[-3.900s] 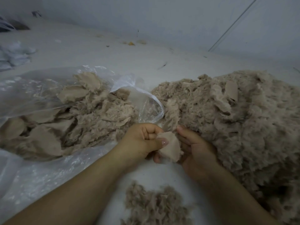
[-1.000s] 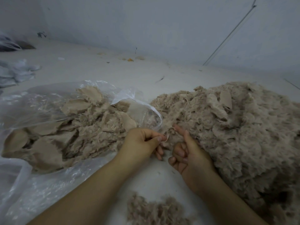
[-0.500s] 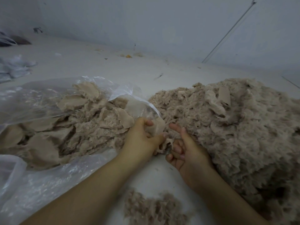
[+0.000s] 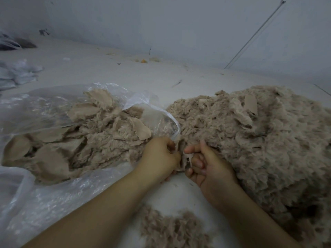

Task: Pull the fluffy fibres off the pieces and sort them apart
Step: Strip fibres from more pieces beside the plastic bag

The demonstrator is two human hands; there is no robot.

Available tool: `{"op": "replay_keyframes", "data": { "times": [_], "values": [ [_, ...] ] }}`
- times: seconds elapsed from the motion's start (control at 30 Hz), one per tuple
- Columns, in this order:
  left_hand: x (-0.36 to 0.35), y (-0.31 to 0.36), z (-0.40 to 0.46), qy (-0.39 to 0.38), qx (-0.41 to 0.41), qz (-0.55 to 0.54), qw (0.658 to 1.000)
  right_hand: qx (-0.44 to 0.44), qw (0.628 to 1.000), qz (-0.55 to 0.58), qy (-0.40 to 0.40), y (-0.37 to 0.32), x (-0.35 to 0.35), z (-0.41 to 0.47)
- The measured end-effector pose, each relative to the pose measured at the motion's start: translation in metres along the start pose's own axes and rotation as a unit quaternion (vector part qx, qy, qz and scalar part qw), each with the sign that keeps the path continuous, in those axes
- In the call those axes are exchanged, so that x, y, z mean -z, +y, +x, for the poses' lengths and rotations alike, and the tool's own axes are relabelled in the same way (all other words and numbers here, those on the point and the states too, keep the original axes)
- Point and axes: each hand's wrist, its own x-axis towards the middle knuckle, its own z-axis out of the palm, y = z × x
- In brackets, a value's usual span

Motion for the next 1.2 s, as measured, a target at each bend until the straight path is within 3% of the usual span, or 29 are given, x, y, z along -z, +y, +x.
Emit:
{"op": "replay_keyframes", "data": {
  "times": [0.17,0.3,0.37,0.53,0.7,0.83,0.9,1.0,1.13,1.2],
  "values": [
    [-0.003,0.001,0.000,0.009,-0.019,0.024,0.999,0.003,1.000,-0.018,-0.012,0.000,0.001,0.001],
    [-0.004,0.003,-0.009,0.033,-0.022,-0.139,0.990,0.010,1.000,-0.027,-0.009,0.001,0.002,0.000],
    [-0.001,0.006,-0.015,0.060,-0.082,-0.172,0.980,0.008,1.000,-0.024,-0.005,0.000,0.001,-0.001],
    [0.000,0.008,-0.020,0.099,-0.289,-0.028,0.952,0.006,0.999,-0.023,-0.029,-0.003,-0.002,-0.008],
    [-0.001,0.004,-0.024,0.068,-0.365,0.036,0.928,0.034,0.996,-0.048,-0.070,-0.004,0.001,-0.011],
    [0.004,0.006,-0.022,0.082,-0.313,-0.026,0.946,0.019,0.998,-0.054,-0.027,-0.004,-0.001,-0.009],
    [0.003,0.005,-0.021,0.094,-0.242,-0.057,0.964,0.018,0.998,-0.047,-0.024,-0.005,-0.001,-0.009],
    [-0.003,0.004,-0.022,0.047,-0.120,-0.100,0.987,0.020,0.999,-0.039,-0.013,-0.005,-0.001,-0.011],
    [-0.006,0.003,-0.023,0.035,-0.127,-0.065,0.989,0.020,1.000,-0.023,0.002,-0.004,-0.003,-0.011],
    [-0.003,0.003,-0.023,0.040,-0.179,0.031,0.983,0.019,1.000,-0.010,-0.004,-0.003,0.000,-0.008]
  ]
}}
